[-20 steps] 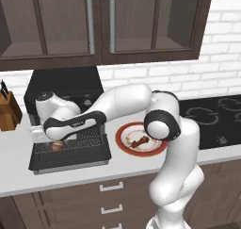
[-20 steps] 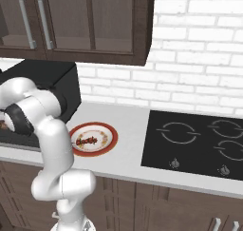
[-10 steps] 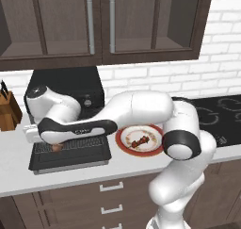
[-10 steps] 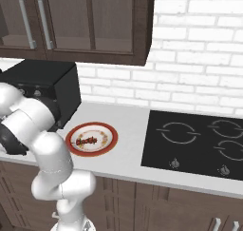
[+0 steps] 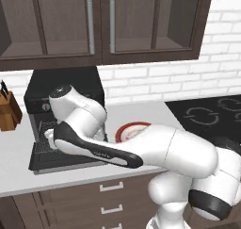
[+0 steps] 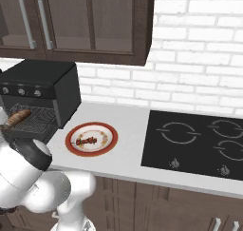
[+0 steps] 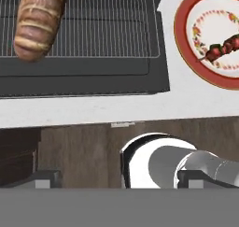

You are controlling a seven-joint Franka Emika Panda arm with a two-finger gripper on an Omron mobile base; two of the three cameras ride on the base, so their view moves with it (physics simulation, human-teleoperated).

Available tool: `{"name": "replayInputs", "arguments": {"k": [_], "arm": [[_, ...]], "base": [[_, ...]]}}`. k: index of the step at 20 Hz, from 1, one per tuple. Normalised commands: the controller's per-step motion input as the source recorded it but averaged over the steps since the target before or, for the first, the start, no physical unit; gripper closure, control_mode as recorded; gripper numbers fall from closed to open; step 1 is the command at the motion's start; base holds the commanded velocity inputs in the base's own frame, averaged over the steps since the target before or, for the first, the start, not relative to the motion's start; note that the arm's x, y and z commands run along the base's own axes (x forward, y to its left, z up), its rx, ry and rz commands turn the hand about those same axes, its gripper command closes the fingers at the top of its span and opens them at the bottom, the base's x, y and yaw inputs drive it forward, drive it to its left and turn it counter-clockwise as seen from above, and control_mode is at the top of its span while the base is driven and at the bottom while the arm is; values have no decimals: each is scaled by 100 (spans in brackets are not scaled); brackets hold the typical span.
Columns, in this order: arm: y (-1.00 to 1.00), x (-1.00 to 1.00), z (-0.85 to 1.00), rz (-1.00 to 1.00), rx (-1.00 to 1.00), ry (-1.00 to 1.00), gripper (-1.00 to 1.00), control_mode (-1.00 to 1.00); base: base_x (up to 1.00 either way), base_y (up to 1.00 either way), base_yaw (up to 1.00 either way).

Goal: Pick up the kebab skewer and baguette bread, and place them inside the toaster oven. Close the toaster oven door and start by setting the timer.

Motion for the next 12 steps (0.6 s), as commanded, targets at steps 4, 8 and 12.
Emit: {"name": "replayInputs", "arguments": {"k": [4,8,12], "arm": [[-100,-17,4,-5,0,5,-100,-100],[-100,0,0,-9,0,12,-100,-100],[-100,6,0,-17,0,16,-100,-100]], "base": [[0,0,0],[0,0,0],[0,0,0]]}}
